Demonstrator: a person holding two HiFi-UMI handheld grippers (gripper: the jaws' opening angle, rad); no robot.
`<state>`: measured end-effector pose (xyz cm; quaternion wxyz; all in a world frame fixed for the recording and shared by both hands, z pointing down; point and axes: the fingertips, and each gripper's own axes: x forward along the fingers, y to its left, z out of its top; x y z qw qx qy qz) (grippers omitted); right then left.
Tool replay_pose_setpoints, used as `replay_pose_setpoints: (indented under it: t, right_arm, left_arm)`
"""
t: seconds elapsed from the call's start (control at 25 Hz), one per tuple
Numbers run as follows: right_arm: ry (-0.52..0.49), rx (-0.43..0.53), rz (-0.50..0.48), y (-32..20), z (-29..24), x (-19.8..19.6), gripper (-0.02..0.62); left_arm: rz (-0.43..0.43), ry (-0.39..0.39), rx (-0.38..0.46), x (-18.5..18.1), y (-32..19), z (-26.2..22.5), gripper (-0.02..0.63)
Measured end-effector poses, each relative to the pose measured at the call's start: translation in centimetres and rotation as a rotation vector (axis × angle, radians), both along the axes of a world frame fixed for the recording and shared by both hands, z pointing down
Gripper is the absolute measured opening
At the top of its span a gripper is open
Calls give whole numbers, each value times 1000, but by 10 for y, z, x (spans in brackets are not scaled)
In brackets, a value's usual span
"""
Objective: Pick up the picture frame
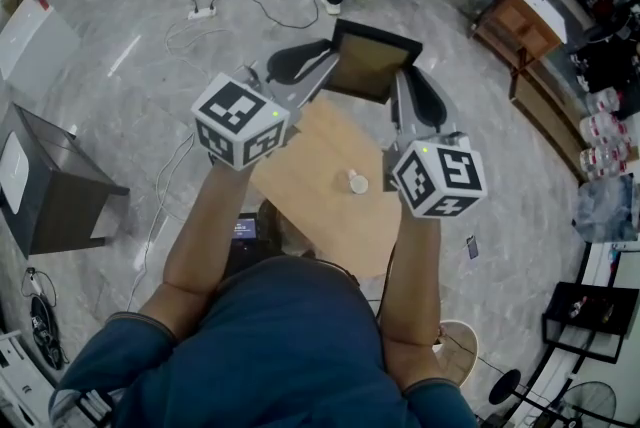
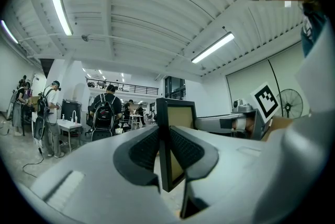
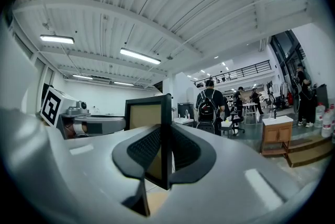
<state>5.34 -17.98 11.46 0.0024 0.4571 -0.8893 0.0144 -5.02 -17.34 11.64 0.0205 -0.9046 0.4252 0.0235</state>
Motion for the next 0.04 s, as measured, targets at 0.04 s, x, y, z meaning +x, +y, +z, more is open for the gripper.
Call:
replay_pose_setpoints:
  t: [0.04]
  right_arm:
    - [1, -1, 0, -1, -2, 0, 61]
  left_arm:
    - [-1, -1, -1, 0, -1, -2, 56]
